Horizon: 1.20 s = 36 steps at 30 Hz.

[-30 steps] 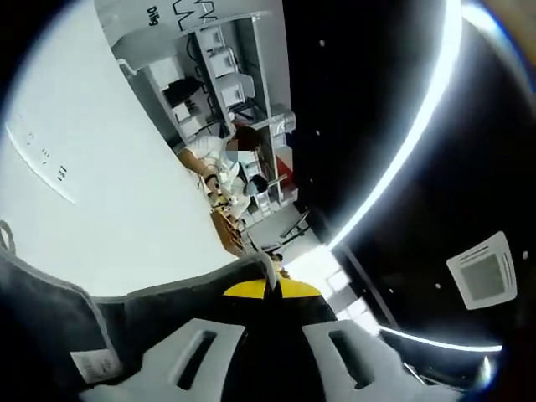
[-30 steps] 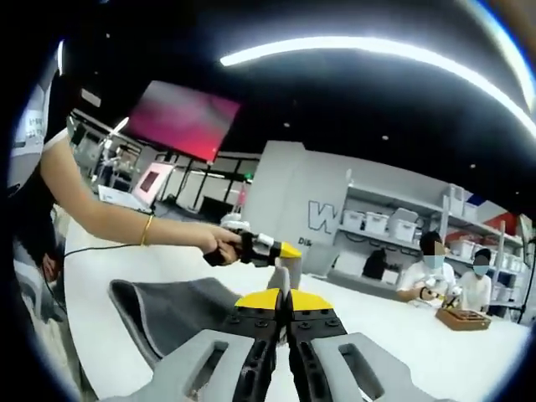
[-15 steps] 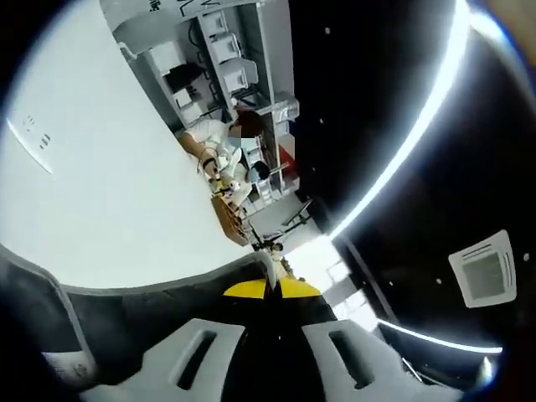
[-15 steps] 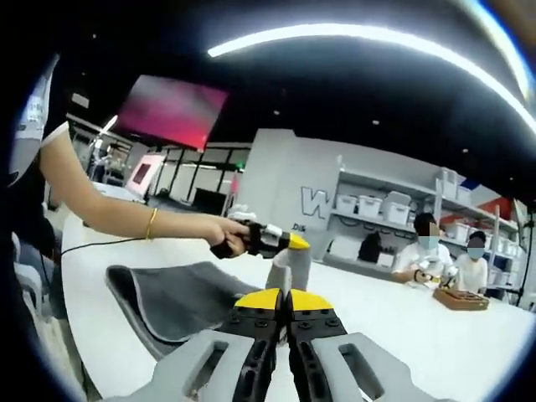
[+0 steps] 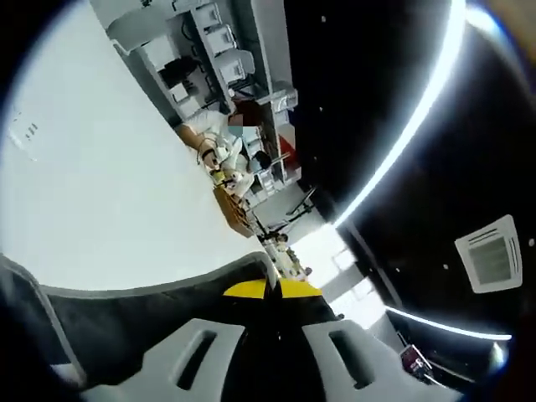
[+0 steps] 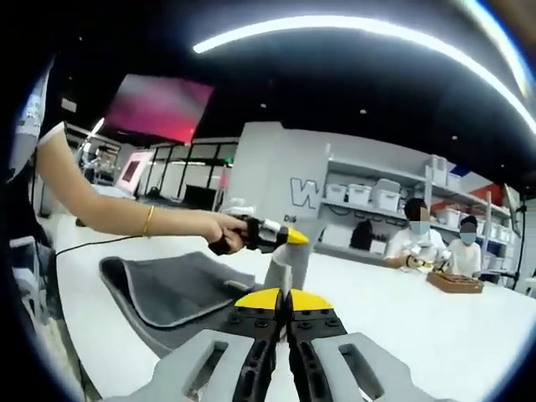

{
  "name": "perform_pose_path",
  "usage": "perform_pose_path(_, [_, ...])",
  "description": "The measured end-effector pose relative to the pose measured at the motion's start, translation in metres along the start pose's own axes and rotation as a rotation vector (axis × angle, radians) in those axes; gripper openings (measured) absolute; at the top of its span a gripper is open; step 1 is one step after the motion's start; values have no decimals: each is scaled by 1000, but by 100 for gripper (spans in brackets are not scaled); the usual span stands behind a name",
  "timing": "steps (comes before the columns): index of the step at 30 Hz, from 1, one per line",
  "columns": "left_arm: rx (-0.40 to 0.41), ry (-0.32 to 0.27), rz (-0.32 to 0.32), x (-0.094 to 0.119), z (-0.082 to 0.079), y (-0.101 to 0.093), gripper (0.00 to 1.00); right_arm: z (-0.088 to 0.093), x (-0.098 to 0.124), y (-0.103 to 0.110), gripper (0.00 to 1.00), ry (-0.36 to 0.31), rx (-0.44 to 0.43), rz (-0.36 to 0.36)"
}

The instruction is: Open the folded towel by lifting each exposed corner and separating the folded layers until the towel lies flat within the target outline without major curled edges

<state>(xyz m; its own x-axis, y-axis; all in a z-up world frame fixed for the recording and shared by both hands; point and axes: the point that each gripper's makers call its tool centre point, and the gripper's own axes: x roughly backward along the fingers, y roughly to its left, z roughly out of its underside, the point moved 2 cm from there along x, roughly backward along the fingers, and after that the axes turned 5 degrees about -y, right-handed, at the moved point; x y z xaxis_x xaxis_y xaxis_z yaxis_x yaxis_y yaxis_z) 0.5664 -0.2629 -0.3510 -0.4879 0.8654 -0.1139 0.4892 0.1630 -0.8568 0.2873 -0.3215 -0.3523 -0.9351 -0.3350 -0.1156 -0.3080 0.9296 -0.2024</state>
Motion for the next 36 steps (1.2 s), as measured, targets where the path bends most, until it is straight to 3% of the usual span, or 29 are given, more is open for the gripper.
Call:
perform_pose_path(14, [-29,56,-1,-20,25,1,1,25,12,-15,0,44,-44,49])
perform_pose_path(20, [-24,67,-23,-30,35,12,1,41,18,-22,0,71,-73,72])
perform_pose_path(26, [-57,118,-44,-44,51,22,1,50,21,-23,0,97,-76,83])
perform_pose_path(31, [-31,114,-50,-53,59,27,1,57,22,-24,0,107,-84,90])
perform_pose_path(34, [-68,127,-99,-55,66,38,1,60,23,-28,0,116,-87,98])
perform_pose_path(36, [-50,120,-105,-59,69,41,1,61,23,-28,0,118,-89,96])
